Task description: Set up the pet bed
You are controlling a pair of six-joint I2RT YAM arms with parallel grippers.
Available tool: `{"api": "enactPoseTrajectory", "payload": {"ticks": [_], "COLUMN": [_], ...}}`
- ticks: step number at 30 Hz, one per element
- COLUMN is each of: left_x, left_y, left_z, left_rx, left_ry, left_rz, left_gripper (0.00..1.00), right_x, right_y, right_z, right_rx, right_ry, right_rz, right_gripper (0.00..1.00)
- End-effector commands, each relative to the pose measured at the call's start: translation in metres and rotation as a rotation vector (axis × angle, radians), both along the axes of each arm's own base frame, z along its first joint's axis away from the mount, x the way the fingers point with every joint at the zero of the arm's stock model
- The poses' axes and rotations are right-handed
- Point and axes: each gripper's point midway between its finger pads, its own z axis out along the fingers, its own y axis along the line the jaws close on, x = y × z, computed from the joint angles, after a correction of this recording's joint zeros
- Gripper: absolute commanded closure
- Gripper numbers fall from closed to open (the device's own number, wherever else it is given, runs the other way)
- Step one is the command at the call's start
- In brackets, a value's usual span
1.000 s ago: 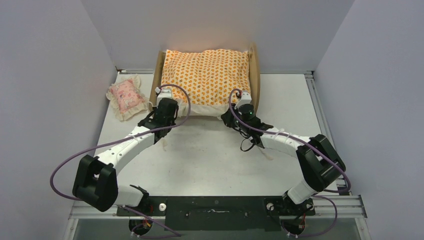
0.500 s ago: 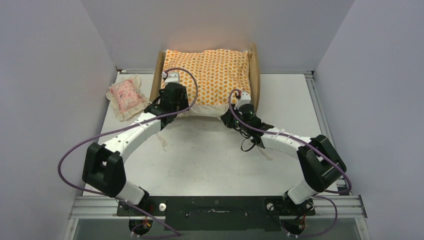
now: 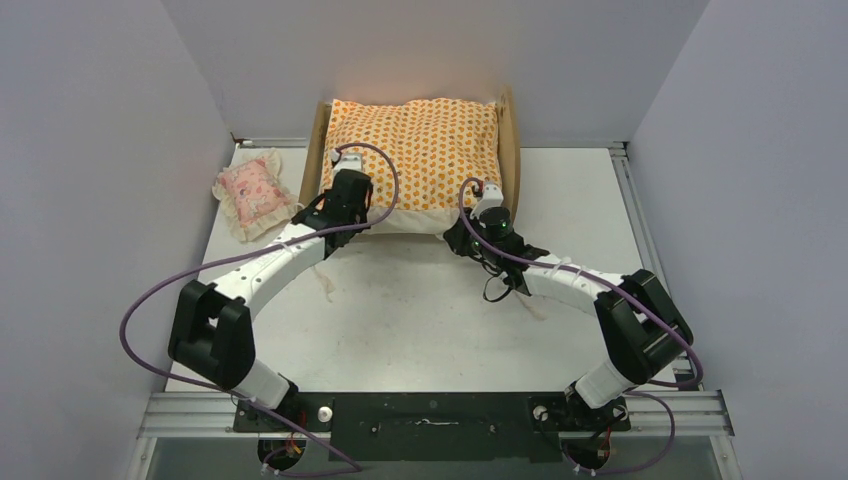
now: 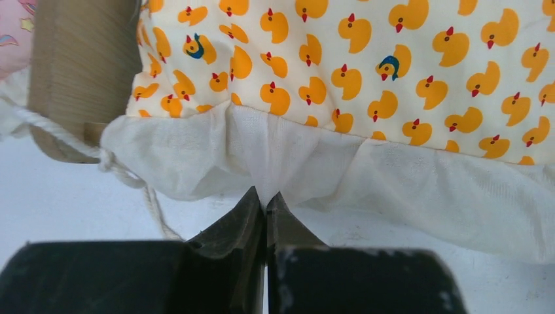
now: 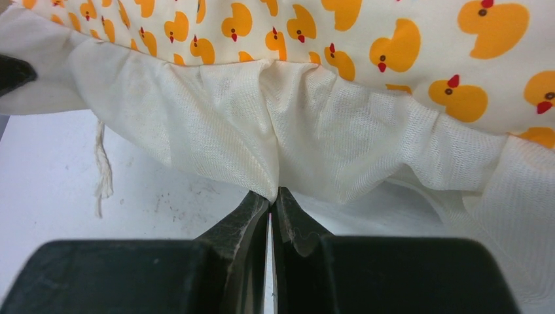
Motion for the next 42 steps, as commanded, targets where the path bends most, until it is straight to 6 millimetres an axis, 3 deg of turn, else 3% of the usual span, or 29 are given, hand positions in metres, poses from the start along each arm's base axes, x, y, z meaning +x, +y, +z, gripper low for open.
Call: {"api": "enactPoseTrajectory", "payload": {"ticks": [1,8,11,13,17,21,25,30,34,42], "left_x": [-0.011,-0.03,-0.033,-0.034,-0.032,-0.035,-0.041,-0.037,-0.022,0.026], "left_y": [0.017,0.016,0.011,0.01,0.017,0.027,0.034,0.052,0.086,0.121], "left_z": [0.027,-0.048,-0.064,-0.064,-0.035,0.018,0.061,0.076,0.09,0.091], "left_rx": [0.059,0.003,-0.044,-0.067,-0.083,-0.096,-0.12,-0.139,-0.119,-0.089], "left_ry": [-0.038,0.091,0.114,0.112,0.045,-0.047,-0.11,-0.126,-0.16,-0.153], "left_rz": [-0.003,0.043,0.06,0.073,0.089,0.07,0.048,0.072,0.154,0.214], "left_gripper": [1.0,0.97,0.95,0.83,0.55,0.45,0.38,0.36,0.35,0.31], "right_x": [0.002,0.002,0.003,0.004,0.004,-0.004,-0.011,-0.006,0.004,0.009], "right_y": [-0.006,-0.007,-0.008,-0.01,-0.015,-0.026,-0.055,-0.09,-0.104,-0.093], "right_z": [0.022,-0.006,-0.012,-0.011,0.01,0.044,0.067,0.086,0.104,0.09], "right_rx": [0.006,-0.035,-0.043,-0.049,-0.078,-0.135,-0.247,-0.348,-0.387,-0.367], "right_ry": [-0.054,0.0,0.01,0.006,-0.022,-0.054,-0.062,-0.091,-0.104,-0.063], "right_rz": [0.002,0.015,0.01,0.004,0.01,0.028,-0.016,-0.119,-0.209,-0.171], "right_gripper": [0.95,0.95,0.95,0.95,0.85,0.67,0.6,0.59,0.58,0.55]}}
